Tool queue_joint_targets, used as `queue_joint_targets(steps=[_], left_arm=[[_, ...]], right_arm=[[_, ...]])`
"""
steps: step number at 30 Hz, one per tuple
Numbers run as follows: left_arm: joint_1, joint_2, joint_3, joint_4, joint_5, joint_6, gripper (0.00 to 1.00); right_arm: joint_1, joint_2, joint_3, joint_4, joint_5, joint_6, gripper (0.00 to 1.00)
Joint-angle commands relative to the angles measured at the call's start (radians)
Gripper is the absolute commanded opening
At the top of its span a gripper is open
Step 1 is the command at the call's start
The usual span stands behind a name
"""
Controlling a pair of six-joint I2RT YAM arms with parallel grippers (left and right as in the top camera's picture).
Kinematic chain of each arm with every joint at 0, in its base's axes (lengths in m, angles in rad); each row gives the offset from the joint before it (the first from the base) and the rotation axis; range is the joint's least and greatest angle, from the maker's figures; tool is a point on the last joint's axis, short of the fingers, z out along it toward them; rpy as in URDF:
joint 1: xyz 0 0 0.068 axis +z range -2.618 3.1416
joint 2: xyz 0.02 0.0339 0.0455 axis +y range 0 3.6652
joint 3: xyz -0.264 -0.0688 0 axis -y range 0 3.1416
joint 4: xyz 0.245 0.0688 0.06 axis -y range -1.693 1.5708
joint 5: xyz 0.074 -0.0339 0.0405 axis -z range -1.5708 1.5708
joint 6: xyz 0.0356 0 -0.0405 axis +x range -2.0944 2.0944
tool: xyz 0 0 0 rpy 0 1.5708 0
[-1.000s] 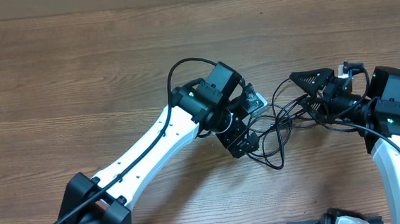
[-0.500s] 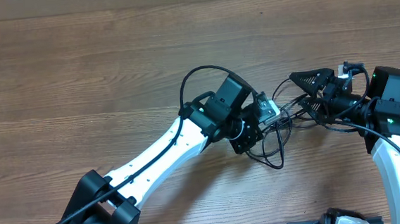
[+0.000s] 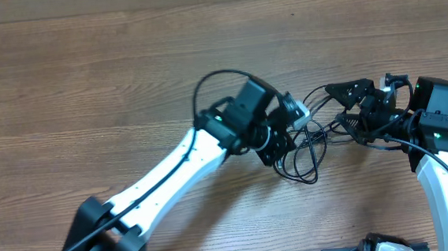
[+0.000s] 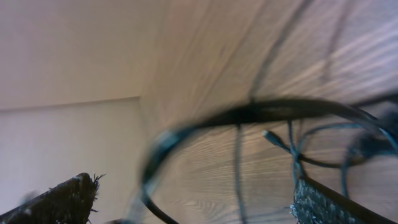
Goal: Untangle cables
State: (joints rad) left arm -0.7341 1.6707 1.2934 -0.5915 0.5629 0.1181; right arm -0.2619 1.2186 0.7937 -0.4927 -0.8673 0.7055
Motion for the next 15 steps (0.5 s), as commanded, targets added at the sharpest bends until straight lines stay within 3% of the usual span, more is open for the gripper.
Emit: queue_joint_targets(steps=[1,7,15], left_arm=[[0.051,-0.148,0.116,-0.001,0.162,-0.090,0.04],[0.108,-0.299,0.223,-0.003,0.227,-0.103,0.04],[0.151,-0.468,0.288,0.027,0.140,-0.100,0.04]], right_arm=[[-0.001,-0.002,0.010,-0.029,0.094,-0.014,1.00],[-0.001,-0.002,0.010,-0.097,0.149,-0.113,1.00],[-0.001,-0.002,0.010,-0.207,0.254,-0.165,1.00]])
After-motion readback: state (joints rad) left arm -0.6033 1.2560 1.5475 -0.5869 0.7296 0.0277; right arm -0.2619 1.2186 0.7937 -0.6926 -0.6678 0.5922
